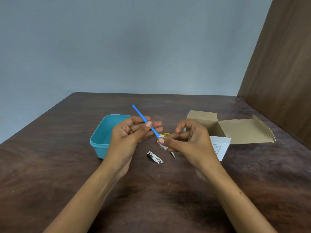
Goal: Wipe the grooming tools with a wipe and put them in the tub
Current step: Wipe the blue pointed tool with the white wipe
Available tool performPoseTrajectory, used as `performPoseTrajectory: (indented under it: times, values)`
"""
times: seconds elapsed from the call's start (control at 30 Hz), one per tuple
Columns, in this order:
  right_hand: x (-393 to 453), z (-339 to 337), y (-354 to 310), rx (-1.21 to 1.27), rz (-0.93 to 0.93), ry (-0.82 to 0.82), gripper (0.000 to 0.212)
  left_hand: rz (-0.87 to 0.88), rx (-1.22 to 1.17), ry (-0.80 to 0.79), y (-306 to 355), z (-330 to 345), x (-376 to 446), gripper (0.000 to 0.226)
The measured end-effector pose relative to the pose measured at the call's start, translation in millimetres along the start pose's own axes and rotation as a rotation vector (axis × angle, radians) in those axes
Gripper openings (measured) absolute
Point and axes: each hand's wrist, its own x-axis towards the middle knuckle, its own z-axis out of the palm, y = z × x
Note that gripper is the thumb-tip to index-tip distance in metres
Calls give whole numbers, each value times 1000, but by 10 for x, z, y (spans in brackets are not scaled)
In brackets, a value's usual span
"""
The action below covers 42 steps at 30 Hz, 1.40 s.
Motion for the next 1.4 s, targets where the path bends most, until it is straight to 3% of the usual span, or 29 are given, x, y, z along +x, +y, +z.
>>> performPoseTrajectory:
  times: [0.17, 0.83, 1.03, 1.13, 1.4]
  values:
    - [1, -12, 6, -10, -23, 24, 41, 32, -25, 59, 51, -36, 29, 12]
    - [-7, -31, 18, 21, 11, 17, 41, 11, -6, 44, 36, 21, -16, 16]
    - [29, -98, 30, 26, -54, 72, 20, 9, -90, 80, 71, -32, 32, 12]
    - [27, -48, 53, 25, -69, -3, 9, -5, -80, 43, 54, 2, 12, 19]
    - [11, -33, 45, 135, 22, -111, 11, 34, -66, 67, 7, -1, 3, 21]
